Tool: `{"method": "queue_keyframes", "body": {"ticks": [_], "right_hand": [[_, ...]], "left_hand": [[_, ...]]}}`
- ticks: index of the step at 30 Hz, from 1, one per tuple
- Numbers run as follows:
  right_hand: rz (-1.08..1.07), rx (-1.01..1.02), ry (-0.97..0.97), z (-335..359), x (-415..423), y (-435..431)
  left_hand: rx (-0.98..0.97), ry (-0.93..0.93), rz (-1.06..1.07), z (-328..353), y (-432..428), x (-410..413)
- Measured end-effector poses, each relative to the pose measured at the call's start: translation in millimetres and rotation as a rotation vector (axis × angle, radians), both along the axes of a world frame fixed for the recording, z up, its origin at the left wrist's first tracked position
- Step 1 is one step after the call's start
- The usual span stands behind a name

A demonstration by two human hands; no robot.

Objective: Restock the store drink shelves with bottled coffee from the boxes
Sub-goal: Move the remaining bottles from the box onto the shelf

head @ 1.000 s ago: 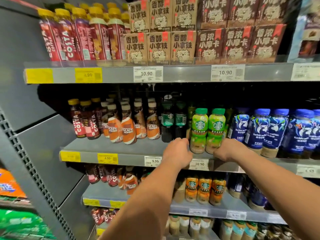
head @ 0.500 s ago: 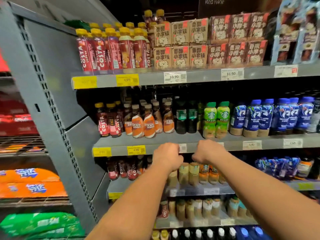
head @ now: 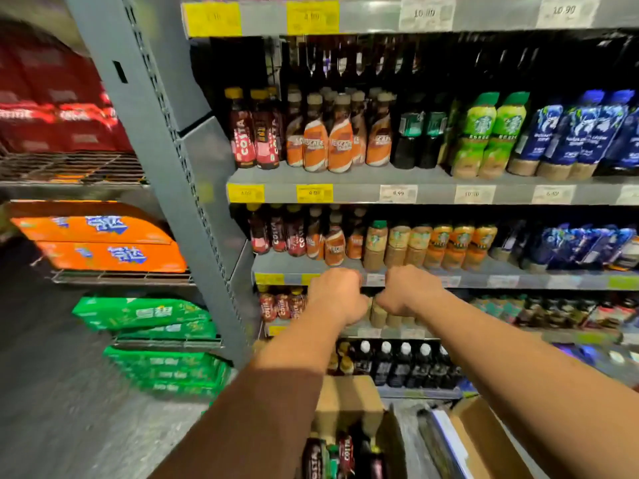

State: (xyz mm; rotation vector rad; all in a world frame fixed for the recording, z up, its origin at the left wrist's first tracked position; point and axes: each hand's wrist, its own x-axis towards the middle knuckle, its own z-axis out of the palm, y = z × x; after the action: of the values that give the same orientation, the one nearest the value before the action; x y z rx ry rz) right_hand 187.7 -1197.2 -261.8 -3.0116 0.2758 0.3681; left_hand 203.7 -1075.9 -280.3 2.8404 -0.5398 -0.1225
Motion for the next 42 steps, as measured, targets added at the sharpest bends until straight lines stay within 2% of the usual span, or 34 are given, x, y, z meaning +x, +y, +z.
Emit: {"method": "queue_keyframes", "body": {"ticks": [9, 16, 23, 30, 40, 42], "right_hand": [[0.037, 0.049, 0.193, -118.4, -19.7, 12.8], [0.105, 0.075, 0.396, -217.7, -23.1, -4.6], [0.166, 0.008, 0.565, -306.6, -19.5, -24.8], [0.133, 0.161, 0.646, -375.3, -11.2, -47.0], [0.044, 0.259, 0.831, -510.0, -32.9, -42.0], [-0.027, 0.307, 0.850, -538.3, -37.4, -39.3]], "left_hand": [[0.055, 0.224, 0.105, -111.3, 16.3, -24.2], [0.065, 0.411, 0.082, -214.8, 6.1, -42.3], [0.094, 0.562, 0.210, -287.0, -3.9, -40.5], [0.133, 0.674, 0.278, -355.8, -10.9, -45.5], [0.026, 0.841, 0.370, -489.1, -8.8, -48.7], [0.016, 0.874, 0.382, -515.4, -2.6, -51.0]]}}
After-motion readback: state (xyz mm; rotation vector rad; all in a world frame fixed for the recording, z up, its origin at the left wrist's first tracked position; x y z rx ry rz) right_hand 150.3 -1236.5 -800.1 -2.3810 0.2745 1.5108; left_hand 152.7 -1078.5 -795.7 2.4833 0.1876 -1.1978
